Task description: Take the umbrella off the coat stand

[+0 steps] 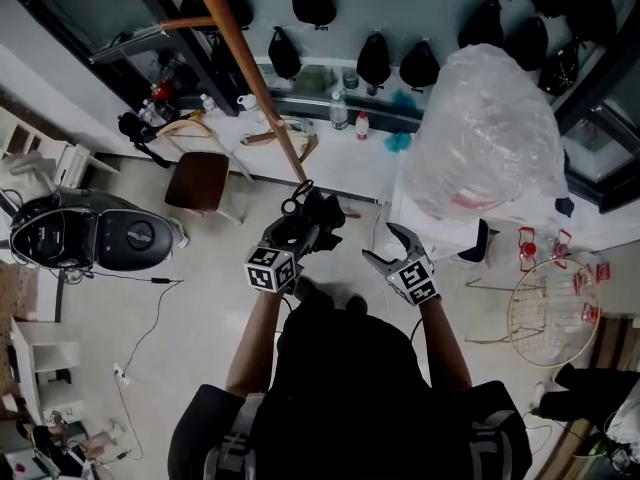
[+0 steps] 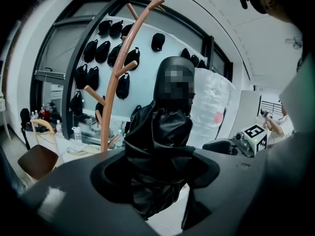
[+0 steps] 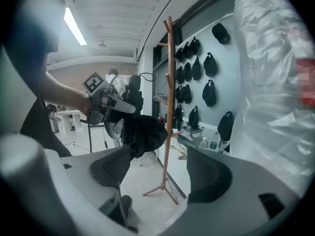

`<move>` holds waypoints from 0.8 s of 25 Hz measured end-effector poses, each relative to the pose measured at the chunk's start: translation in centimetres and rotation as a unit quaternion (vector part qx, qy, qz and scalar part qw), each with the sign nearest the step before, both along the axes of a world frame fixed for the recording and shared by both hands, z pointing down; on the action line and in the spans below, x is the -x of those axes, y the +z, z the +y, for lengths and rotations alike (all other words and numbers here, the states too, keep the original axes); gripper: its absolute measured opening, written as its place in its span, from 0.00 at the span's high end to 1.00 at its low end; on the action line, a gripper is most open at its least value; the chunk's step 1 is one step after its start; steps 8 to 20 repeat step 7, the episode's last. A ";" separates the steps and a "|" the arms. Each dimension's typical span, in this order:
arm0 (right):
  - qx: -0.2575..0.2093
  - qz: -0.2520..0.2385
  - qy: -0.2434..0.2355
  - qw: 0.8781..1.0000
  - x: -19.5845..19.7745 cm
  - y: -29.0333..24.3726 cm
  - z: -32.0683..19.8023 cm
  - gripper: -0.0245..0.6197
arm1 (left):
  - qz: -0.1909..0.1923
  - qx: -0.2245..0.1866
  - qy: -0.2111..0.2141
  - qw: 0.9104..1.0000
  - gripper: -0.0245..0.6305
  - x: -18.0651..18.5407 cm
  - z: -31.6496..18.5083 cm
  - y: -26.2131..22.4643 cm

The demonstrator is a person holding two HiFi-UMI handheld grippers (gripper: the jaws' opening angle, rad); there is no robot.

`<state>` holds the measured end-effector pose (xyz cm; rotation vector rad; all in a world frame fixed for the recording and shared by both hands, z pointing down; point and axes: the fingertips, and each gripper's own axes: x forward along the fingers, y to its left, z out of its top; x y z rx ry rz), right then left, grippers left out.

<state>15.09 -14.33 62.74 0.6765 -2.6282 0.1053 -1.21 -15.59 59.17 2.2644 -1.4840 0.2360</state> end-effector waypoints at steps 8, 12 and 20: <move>-0.006 -0.019 -0.010 1.000 0.7 -0.8 -1.2 0.41 | -0.010 -0.008 -0.009 1.000 0.55 0.9 -1.0 -0.3; -0.006 -0.019 -0.010 1.000 0.7 -0.8 -1.2 0.41 | -0.010 -0.008 -0.009 1.000 0.55 0.9 -1.0 -0.3; -0.006 -0.019 -0.010 1.000 0.7 -0.8 -1.2 0.41 | -0.010 -0.008 -0.009 1.000 0.55 0.9 -1.0 -0.3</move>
